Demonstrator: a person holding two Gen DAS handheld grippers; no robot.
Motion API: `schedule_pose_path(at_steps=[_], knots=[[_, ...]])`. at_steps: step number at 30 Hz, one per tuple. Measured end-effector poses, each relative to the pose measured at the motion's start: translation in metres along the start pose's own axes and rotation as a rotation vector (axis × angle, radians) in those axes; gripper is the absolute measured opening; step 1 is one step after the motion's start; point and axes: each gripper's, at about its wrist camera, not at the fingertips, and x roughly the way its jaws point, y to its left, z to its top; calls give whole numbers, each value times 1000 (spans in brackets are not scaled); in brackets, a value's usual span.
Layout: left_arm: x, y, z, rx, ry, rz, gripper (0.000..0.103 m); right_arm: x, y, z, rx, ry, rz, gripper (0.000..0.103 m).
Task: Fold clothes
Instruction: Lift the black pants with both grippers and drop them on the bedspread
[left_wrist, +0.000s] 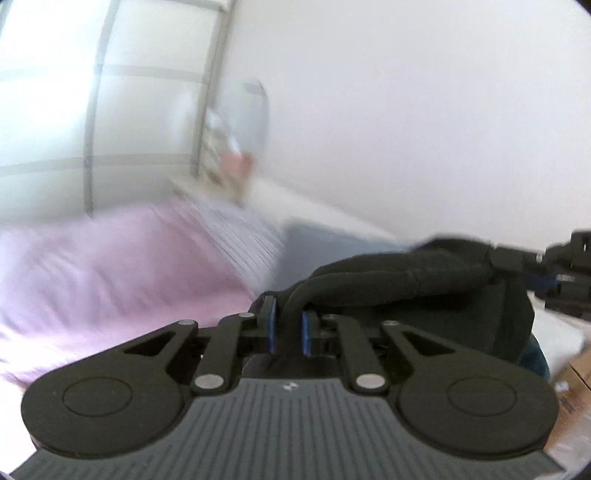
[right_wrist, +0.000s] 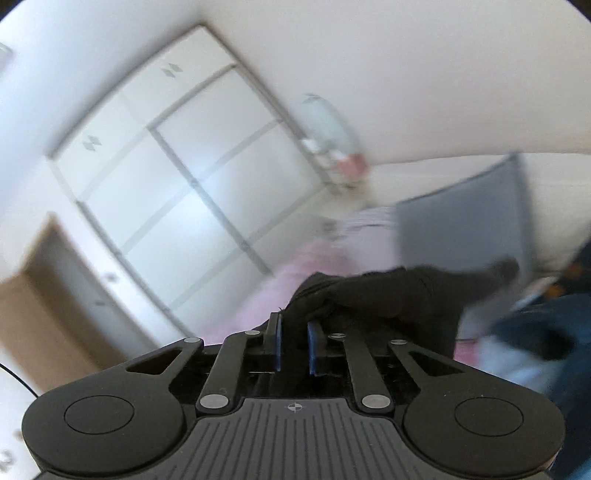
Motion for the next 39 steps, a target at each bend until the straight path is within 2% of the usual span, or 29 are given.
schedule_pose_path(at_steps=[2, 3, 5, 6, 8, 9, 10, 11, 12, 13, 14, 17, 19, 20, 23, 27, 32, 35, 39], knots=[[-42, 18, 18, 27, -59, 55, 9, 1, 34, -9, -25, -22, 68, 10], [-59, 24, 21, 42, -73, 78, 9, 0, 52, -13, -51, -41, 97, 0], [-95, 38, 27, 73, -102, 125, 9, -4, 91, -23, -147, -93, 126, 0], [-112, 45, 31, 89, -117, 149, 9, -4, 104, -30, -156, -96, 151, 0], [-147, 58, 37, 120, -146, 196, 10, -6, 128, -47, -162, -65, 200, 0], [-165, 65, 40, 135, -160, 220, 10, -7, 138, -59, -192, -23, 194, 1], [-178, 73, 37, 143, -127, 244, 13, -3, 147, -73, -211, 58, 177, 9], [-184, 83, 22, 131, -29, 278, 22, 1, 149, -92, -205, 180, 158, 21], [-189, 96, 3, 105, 83, 318, 27, 6, 150, -111, -199, 301, 139, 51], [-194, 108, -16, 78, 196, 358, 35, 10, 150, -131, -191, 415, 114, 75], [-201, 118, -36, 51, 287, 394, 35, 9, 147, -153, -178, 485, 61, 75], [-232, 143, -93, -30, 494, 490, 31, -2, 132, -209, -92, 649, -103, 75], [-254, 157, -128, -82, 612, 548, 31, -7, 127, -233, -37, 724, -145, 75], [-267, 158, -137, -100, 635, 570, 31, -5, 128, -240, -31, 748, -153, 75], [-302, 160, -148, -135, 641, 609, 32, 4, 139, -252, -81, 799, -162, 75], [-349, 143, -152, -181, 586, 675, 34, 3, 165, -261, -183, 854, -128, 75], [-394, 132, -168, -238, 582, 771, 34, -40, 191, -293, -279, 901, -99, 75], [-408, 109, -177, -256, 601, 810, 34, -64, 187, -299, -324, 925, -102, 75], [-418, 66, -189, -258, 597, 821, 36, -96, 171, -304, -363, 914, -109, 75]])
